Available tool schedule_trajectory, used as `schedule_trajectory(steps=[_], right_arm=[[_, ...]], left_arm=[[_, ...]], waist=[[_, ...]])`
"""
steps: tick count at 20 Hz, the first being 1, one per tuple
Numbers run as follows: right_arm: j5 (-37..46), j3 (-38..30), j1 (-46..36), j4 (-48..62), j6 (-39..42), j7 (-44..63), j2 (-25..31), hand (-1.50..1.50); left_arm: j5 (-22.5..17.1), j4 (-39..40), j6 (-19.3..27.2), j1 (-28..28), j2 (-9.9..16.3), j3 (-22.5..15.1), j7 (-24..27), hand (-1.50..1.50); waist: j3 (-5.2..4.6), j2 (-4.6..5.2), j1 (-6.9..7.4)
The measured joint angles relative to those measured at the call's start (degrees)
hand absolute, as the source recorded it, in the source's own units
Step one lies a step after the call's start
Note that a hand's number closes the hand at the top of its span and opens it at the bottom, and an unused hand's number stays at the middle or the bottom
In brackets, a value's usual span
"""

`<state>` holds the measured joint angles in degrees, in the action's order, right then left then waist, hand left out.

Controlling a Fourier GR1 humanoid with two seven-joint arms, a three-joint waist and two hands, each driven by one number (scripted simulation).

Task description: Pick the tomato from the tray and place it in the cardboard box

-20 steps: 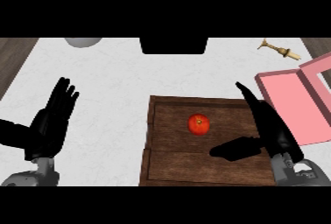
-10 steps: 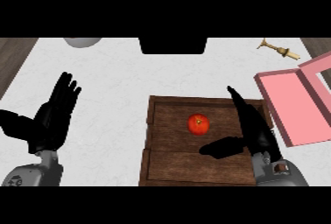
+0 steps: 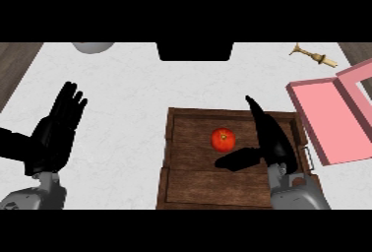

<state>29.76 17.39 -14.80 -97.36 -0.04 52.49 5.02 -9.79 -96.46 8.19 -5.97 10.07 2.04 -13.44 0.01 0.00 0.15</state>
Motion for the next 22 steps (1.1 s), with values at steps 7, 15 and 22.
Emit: schedule_trajectory(steps=[7, 15, 22], right_arm=[[3.9, -0.9, 1.2, 3.1, 0.4, -2.2, -1.5, -1.5], [5.4, -2.8, 0.3, 7.4, 1.1, -4.9, -3.5, -1.5], [5.3, -2.0, -0.9, 11.3, -0.4, -6.3, -4.6, -1.5]], left_arm=[[0.5, 0.1, -1.5, 0.5, -0.6, 1.3, 0.4, 0.0], [2.1, 1.4, -0.8, -2.3, -2.1, 1.4, -1.3, 0.0], [2.6, 2.2, -1.7, -1.8, -2.8, 2.1, 0.3, 0.0]], waist=[[0.0, -0.01, -0.05], [0.0, 0.0, -0.1], [-0.01, 0.0, -0.04]])
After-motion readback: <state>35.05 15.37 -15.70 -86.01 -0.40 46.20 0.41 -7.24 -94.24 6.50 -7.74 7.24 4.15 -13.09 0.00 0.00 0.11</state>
